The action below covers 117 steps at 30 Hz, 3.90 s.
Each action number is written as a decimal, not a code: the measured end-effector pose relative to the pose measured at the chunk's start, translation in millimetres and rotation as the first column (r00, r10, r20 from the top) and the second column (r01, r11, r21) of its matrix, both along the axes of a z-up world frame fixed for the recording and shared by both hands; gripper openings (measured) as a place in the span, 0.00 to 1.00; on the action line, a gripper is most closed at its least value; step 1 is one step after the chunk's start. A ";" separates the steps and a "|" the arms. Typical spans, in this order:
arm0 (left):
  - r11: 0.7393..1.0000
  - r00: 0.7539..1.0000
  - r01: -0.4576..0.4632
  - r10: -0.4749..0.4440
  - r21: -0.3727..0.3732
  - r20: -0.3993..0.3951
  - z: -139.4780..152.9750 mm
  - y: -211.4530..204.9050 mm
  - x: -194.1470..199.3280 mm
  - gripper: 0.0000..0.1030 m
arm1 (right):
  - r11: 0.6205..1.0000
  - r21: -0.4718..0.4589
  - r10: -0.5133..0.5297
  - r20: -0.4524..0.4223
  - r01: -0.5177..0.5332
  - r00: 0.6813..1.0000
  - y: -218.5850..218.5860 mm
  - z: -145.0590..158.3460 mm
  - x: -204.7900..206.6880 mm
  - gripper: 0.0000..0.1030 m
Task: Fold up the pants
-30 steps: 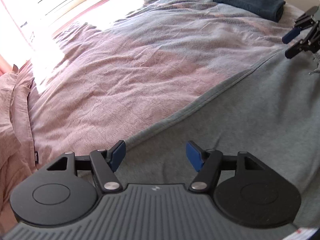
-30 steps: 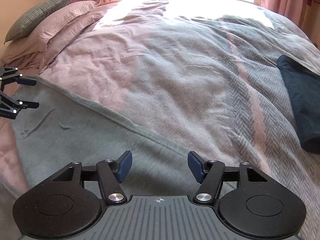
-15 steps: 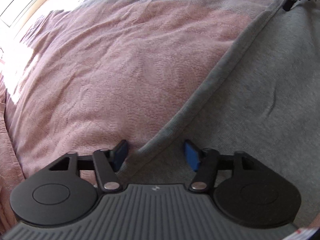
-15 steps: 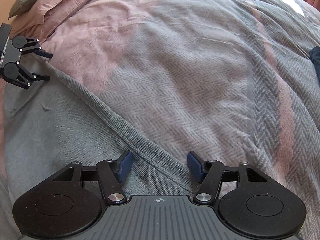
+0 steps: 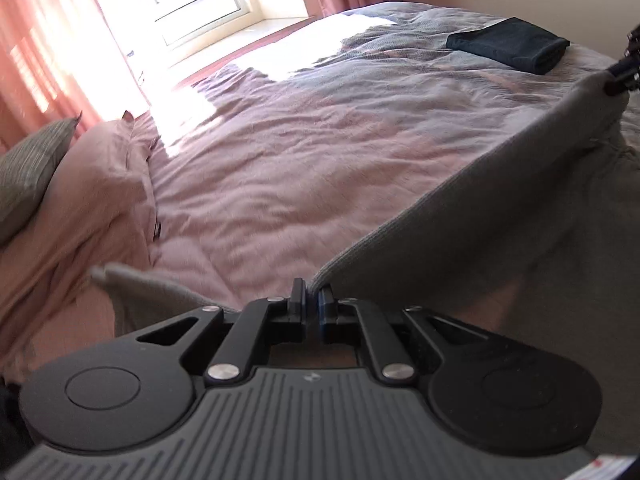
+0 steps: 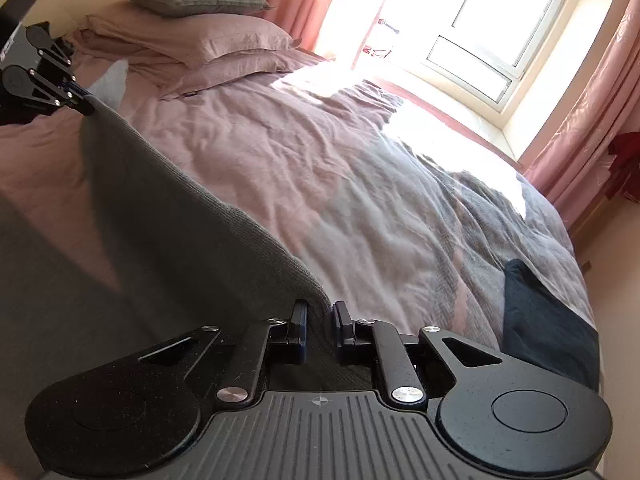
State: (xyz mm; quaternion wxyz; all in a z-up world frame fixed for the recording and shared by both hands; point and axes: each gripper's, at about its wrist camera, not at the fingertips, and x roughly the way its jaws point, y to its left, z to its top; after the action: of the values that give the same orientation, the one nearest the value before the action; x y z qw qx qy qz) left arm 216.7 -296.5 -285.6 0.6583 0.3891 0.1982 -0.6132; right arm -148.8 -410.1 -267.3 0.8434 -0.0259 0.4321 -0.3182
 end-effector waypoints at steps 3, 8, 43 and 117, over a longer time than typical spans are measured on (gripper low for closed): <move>0.992 0.991 -0.093 0.100 0.081 -0.094 -8.9 71.9 -25.4 0.05 | 0.998 0.065 0.003 -0.045 0.000 0.999 69.6 -9.1 -18.7 0.08; 0.942 0.948 -0.214 0.264 0.257 -0.179 -63.1 144.5 -56.2 0.13 | 0.957 0.269 -0.051 -0.208 0.107 0.977 129.7 -72.6 -51.7 0.11; 0.910 0.910 -0.414 0.415 0.025 -0.018 -107.7 33.9 -23.2 0.48 | 0.496 0.776 -0.868 0.449 0.391 0.211 37.6 -138.8 -250.6 0.46; 0.508 0.503 -0.842 0.623 -0.179 -0.600 -103.7 350.6 12.4 0.07 | 0.461 0.807 -0.886 0.442 0.369 0.139 103.1 -152.0 -310.3 0.00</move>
State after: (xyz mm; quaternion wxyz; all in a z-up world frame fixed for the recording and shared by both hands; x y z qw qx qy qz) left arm 229.1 54.1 -389.3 0.8619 -0.0599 0.3502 -0.3618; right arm -459.1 -307.0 -419.3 0.6689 0.5536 -0.0052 -0.4961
